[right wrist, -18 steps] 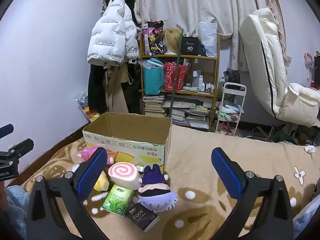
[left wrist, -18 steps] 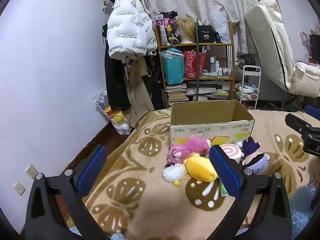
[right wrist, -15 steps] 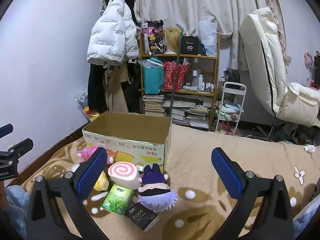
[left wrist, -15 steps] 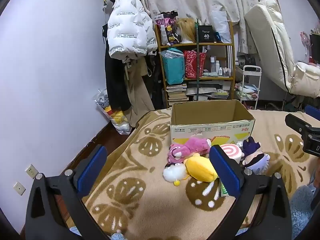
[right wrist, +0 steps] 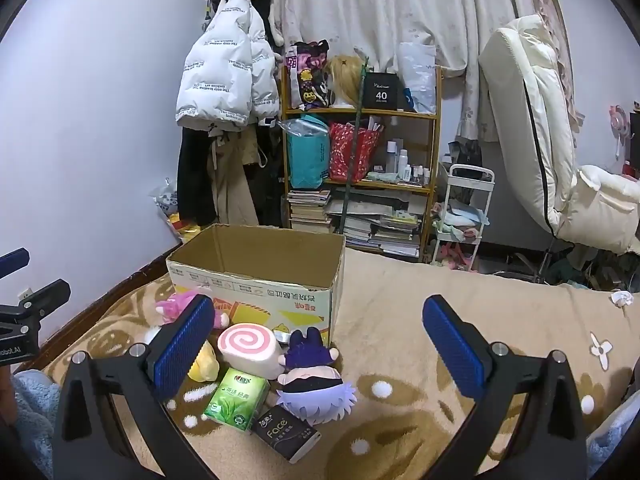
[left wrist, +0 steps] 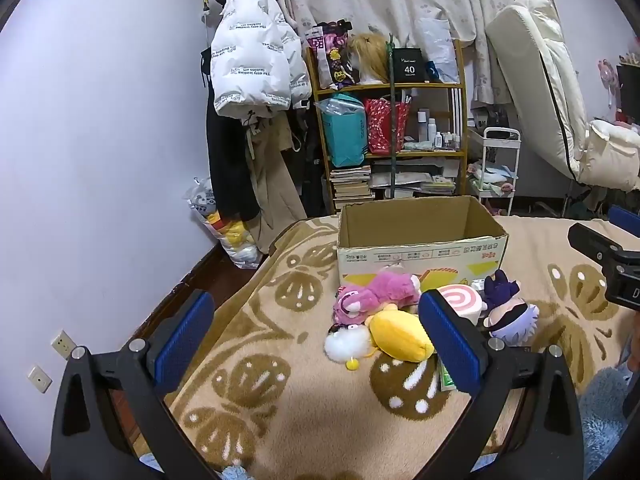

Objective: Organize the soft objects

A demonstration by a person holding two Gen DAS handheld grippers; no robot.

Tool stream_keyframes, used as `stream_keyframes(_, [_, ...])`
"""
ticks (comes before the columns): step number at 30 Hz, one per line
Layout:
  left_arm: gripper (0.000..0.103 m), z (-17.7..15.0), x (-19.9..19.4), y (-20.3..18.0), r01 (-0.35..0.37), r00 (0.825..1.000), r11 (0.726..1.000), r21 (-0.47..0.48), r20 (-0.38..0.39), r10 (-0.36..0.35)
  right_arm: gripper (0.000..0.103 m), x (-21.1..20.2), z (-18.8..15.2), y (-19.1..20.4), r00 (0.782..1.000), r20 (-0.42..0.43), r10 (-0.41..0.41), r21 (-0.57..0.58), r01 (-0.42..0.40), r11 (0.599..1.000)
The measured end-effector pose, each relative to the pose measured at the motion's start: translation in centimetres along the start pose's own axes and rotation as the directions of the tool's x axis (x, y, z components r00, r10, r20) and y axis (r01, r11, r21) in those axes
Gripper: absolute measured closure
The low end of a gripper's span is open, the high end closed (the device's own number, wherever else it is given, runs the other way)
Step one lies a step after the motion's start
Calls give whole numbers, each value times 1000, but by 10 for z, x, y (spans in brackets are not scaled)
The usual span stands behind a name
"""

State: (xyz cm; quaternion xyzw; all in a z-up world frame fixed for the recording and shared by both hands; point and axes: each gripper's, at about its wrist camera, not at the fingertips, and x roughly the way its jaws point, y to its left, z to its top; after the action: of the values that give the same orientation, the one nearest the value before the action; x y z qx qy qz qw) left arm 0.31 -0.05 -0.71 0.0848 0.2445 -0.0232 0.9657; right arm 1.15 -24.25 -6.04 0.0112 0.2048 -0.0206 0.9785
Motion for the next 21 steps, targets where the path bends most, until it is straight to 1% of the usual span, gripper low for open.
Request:
stream_keyframes(13, [2, 0, 1, 0, 1, 1000, 1000, 2, -1, -1, 0, -1, 1, -1, 1000, 0, 4, 2, -4, 1000])
stream_keyframes(14, [2, 0, 0, 0, 0, 1000, 1000, 2, -1, 0, 0, 1, -5, 0, 1000, 1, 7, 3, -7, 1000])
stream_keyframes(19, [2, 0, 0, 0, 0, 1000, 1000, 2, -1, 0, 0, -1, -1, -1, 1000, -3, 2, 1, -2, 1000])
stream_keyframes(21, [2, 0, 0, 0, 0, 1000, 1000, 2, -1, 0, 0, 5, -6, 1, 1000, -7, 2, 1, -2, 1000])
